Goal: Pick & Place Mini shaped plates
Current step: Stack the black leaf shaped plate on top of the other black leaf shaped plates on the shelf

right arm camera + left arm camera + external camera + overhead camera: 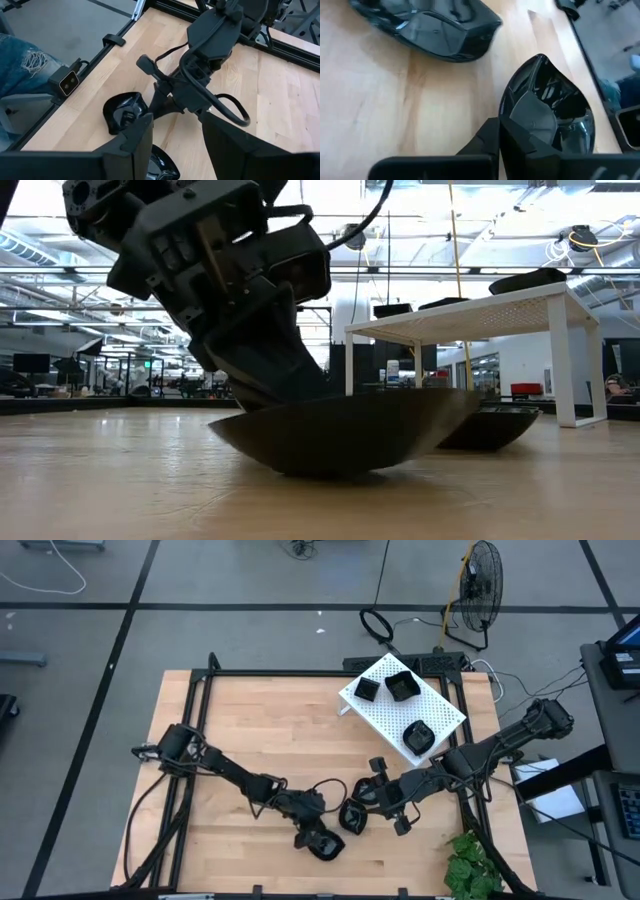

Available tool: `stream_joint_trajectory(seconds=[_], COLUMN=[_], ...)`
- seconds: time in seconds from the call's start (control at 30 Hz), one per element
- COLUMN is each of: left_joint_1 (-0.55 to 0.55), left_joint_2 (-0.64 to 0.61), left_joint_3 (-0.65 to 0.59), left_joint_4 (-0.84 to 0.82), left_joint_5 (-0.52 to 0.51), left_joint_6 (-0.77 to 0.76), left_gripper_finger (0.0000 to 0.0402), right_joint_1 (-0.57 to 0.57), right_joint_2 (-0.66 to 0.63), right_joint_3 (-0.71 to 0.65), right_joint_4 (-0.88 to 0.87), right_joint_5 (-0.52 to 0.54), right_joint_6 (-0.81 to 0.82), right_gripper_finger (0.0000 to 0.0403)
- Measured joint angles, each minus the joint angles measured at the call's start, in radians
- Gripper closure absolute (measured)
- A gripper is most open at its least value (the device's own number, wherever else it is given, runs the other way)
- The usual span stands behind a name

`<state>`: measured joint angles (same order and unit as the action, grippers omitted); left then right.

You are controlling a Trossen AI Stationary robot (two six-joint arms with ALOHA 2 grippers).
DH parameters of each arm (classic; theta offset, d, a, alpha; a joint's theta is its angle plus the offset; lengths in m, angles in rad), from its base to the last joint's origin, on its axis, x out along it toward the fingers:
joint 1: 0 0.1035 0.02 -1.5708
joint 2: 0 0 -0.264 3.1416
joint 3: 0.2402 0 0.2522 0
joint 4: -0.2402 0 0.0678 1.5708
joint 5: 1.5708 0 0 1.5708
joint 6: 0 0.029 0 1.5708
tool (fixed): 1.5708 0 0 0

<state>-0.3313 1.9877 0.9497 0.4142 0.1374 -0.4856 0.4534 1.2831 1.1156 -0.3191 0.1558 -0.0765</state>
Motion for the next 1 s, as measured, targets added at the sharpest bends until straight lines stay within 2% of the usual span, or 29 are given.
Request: stream_joint_trajectory(seconds=[0.13,0.3,0.43,0.57,0.7,0.8,0.87,1.0], left_joint_1=[0.0,-0.008,-0.017,-0.032,-0.046,-0.044,-0.035,-0.012], left_joint_2=[-0.03,-0.124,-0.24,-0.363,-0.464,-0.515,-0.533,-0.548], left_joint_3=[-0.001,-0.002,-0.002,-0.002,-0.002,-0.001,-0.001,-0.001], left_joint_4=[-0.048,-0.208,-0.341,-0.402,-0.373,-0.281,-0.178,0.01], left_joint_5=[0.005,-0.13,-0.305,-0.567,-0.864,-1.035,-1.084,-1.089], left_joint_6=[0.059,0.147,0.238,0.368,0.591,0.785,0.914,1.132], left_gripper_finger=[0.0397,0.0399,0.0399,0.04,0.04,0.04,0.04,0.0401], right_joint_1=[0.0,0.0,0.0,0.0,-0.003,-0.022,-0.042,-0.091], right_joint_2=[0.0,0.0,0.0,0.001,0.017,0.026,0.027,0.027], right_joint_3=[0.0,0.001,0.001,0.001,-0.022,-0.073,-0.123,-0.236], right_joint_4=[0.0,0.0,0.001,0.019,0.168,0.336,0.46,0.706], right_joint_5=[0.0,0.0,0.029,0.166,0.368,0.452,0.494,0.563], right_joint_6=[0.001,0.011,0.011,0.011,0.009,-0.015,-0.021,-0.022], right_gripper_finger=[0.0245,0.0245,0.0245,0.0245,0.0245,0.0245,0.0245,0.0245])
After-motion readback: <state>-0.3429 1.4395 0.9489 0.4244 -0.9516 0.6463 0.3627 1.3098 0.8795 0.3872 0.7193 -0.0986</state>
